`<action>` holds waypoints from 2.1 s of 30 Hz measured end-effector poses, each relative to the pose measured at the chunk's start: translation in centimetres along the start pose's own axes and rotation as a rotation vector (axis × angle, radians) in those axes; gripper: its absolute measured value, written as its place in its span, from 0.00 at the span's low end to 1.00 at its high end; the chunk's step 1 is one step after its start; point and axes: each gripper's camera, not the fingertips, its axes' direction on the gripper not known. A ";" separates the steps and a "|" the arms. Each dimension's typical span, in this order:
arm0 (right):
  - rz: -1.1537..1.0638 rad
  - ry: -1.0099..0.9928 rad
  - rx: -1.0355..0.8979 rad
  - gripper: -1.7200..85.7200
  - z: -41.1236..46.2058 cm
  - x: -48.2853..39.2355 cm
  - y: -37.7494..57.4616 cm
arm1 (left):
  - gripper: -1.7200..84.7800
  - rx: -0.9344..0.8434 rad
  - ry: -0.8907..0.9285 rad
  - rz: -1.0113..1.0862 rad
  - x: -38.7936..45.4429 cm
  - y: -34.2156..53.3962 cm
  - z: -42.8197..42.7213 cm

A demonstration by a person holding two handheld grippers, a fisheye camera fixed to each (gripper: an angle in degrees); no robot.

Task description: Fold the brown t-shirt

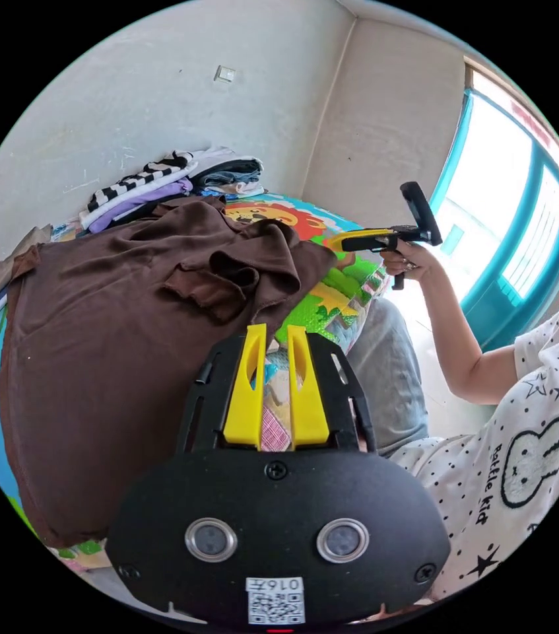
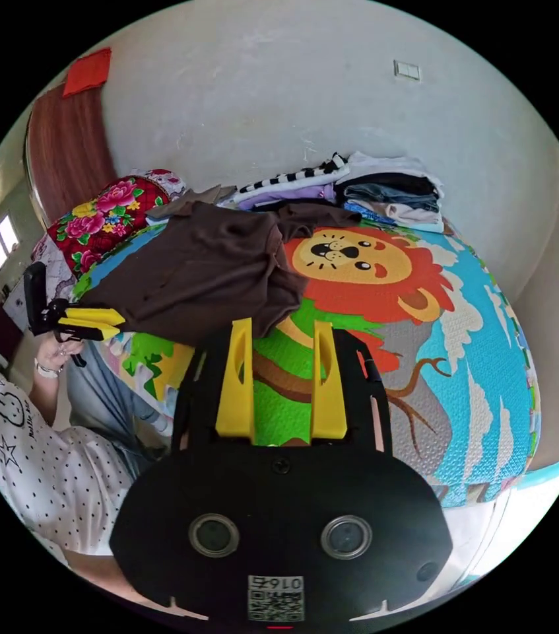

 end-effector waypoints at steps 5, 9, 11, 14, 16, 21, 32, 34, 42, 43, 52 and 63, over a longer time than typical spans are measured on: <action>0.123 -0.092 0.004 0.07 1.8 0.9 0.8 | 0.02 0.028 -0.034 0.046 0.8 0.0 -0.5; 0.026 0.025 0.009 0.03 -0.7 -1.2 0.9 | 0.01 0.103 0.063 0.067 0.2 -0.1 -3.7; -0.021 -0.009 0.081 0.02 -3.8 -2.3 1.4 | 0.01 0.124 0.103 0.091 0.3 0.4 -4.7; -0.062 0.044 0.052 0.02 -5.5 -3.3 2.3 | 0.01 0.078 0.181 0.118 0.8 2.1 -4.2; -0.096 0.099 -0.058 0.02 -4.4 -3.5 3.0 | 0.01 -0.027 0.242 0.128 1.3 3.3 -2.1; 0.021 0.245 -0.206 0.02 -0.8 -1.6 4.5 | 0.01 -0.053 0.236 0.114 4.1 7.5 -0.1; 0.115 0.115 0.023 0.16 -1.8 -0.6 5.1 | 0.08 0.128 -0.484 -0.398 -1.7 20.9 -15.1; 0.135 0.084 0.022 0.16 -1.2 -0.5 5.3 | 0.09 0.109 -0.561 -0.496 -2.6 23.9 -16.8; 0.191 -0.029 0.051 0.14 0.1 -0.4 6.0 | 0.12 0.114 -0.447 -0.579 -3.4 31.5 -17.0; 0.193 -0.034 0.044 0.14 0.3 -0.3 5.7 | 0.12 0.113 -0.456 -0.582 -3.4 31.6 -16.7; 0.157 0.041 0.028 0.04 2.2 -1.3 4.1 | 0.06 0.025 -0.476 -0.504 -3.0 32.7 -12.8; 0.160 0.068 0.066 0.03 1.8 -0.5 1.6 | 0.03 -0.019 -0.453 -0.439 -0.6 33.7 -13.8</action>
